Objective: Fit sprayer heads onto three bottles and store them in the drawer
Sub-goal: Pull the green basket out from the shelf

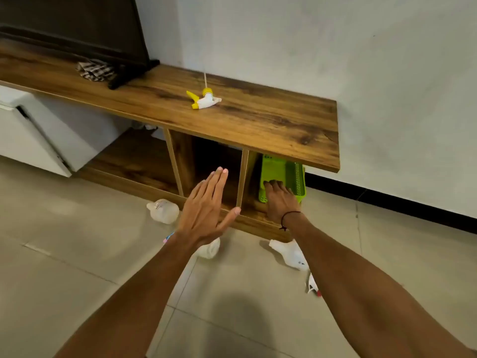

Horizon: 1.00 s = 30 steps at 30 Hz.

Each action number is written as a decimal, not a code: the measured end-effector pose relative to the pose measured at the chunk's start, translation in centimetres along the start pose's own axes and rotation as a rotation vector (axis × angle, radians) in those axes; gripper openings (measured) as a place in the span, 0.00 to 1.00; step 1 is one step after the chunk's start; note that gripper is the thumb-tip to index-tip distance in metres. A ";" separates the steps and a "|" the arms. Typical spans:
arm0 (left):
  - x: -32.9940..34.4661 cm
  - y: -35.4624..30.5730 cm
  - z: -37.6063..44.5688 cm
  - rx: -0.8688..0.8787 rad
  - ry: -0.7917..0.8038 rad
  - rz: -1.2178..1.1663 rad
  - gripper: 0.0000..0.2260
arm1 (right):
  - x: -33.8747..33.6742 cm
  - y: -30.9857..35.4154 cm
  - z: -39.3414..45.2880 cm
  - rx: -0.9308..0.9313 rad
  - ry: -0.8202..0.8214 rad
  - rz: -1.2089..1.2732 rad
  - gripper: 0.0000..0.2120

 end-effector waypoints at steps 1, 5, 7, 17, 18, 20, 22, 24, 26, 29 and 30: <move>0.4 0.4 -0.5 -0.007 0.010 -0.019 0.40 | 0.4 -0.2 0.6 0.036 0.035 -0.026 0.34; 2.3 2.4 -2.3 -0.061 0.117 -0.058 0.39 | 1.3 -1.7 2.4 0.150 0.170 -0.088 0.32; 3.0 3.2 -2.9 -0.077 0.218 -0.041 0.39 | 1.8 -2.2 2.5 0.174 0.227 -0.088 0.29; 5.4 3.0 -5.9 -0.364 0.510 -0.502 0.31 | 4.2 2.6 -1.9 -0.066 0.226 -0.156 0.18; 5.4 2.9 -6.0 -0.410 0.501 -0.572 0.30 | 4.4 3.5 -2.6 -0.078 0.240 -0.137 0.17; 5.3 3.0 -6.9 -0.494 0.508 -0.700 0.31 | 4.5 5.7 -3.7 -0.080 0.266 -0.069 0.17; 5.6 3.3 -8.5 -0.504 0.610 -0.768 0.40 | 4.3 8.1 -4.2 -0.050 0.277 0.040 0.18; 6.1 3.4 -10.5 -0.484 0.723 -0.767 0.51 | 4.0 10.5 -4.4 0.005 0.269 0.184 0.19; 6.5 3.7 -12.3 -0.507 0.743 -0.765 0.54 | 3.9 13.5 -4.7 0.060 0.253 0.318 0.20; 7.0 4.6 -14.4 -0.559 0.702 -0.785 0.45 | 4.9 17.9 -5.8 0.141 0.239 0.472 0.20; 6.9 5.3 -15.2 -0.599 0.670 -0.796 0.39 | 5.5 19.2 -6.2 0.167 0.241 0.517 0.19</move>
Point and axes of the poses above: each hand's wrist, its own z-axis towards the middle knuckle, its own x-axis out of the palm, y = z × x, the point moved 4 cm from there along z, towards the middle knuckle, and after that the axes turned 2 degrees about -x, right-handed, at the moved point
